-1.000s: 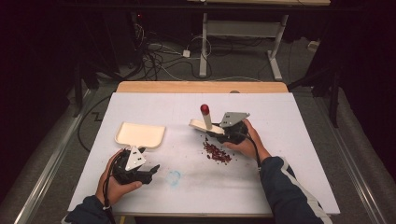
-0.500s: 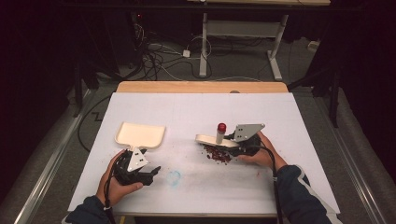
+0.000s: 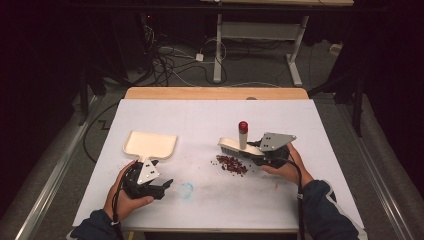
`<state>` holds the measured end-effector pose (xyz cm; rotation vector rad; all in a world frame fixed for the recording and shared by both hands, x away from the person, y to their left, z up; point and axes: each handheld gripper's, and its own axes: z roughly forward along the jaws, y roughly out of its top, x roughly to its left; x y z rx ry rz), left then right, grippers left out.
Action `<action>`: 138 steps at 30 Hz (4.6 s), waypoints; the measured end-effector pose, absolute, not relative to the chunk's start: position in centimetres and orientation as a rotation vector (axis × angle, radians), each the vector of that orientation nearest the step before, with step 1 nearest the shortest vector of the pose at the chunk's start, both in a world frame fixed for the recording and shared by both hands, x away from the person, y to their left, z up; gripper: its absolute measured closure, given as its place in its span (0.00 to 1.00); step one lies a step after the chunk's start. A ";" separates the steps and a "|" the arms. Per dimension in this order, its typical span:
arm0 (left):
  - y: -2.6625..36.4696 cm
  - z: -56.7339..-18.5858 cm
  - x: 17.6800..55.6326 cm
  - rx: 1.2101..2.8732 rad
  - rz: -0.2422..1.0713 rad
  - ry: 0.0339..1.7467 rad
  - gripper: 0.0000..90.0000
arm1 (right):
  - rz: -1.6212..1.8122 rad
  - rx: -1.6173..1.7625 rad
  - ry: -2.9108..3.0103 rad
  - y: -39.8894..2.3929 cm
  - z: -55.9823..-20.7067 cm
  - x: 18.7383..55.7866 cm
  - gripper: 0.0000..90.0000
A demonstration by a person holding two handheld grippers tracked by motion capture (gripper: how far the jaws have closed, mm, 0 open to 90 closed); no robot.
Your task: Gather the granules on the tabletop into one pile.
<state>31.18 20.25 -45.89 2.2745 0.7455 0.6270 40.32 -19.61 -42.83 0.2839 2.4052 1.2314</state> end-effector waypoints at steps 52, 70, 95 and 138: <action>19.7 -45.7 30.9 2.272 0.613 0.708 0.24 | 1.055 0.988 1.979 -14.7 -42.6 35.9 0.75; 20.0 -45.5 30.9 2.259 0.629 0.718 0.24 | 1.287 0.922 2.073 -15.3 -40.3 33.3 0.75; 20.3 -45.5 30.9 2.258 0.641 0.721 0.24 | 1.310 1.052 2.167 -10.7 -44.6 34.3 0.74; 20.5 -45.1 30.8 2.248 0.643 0.727 0.24 | 1.455 0.326 2.597 -17.2 -43.8 34.0 0.74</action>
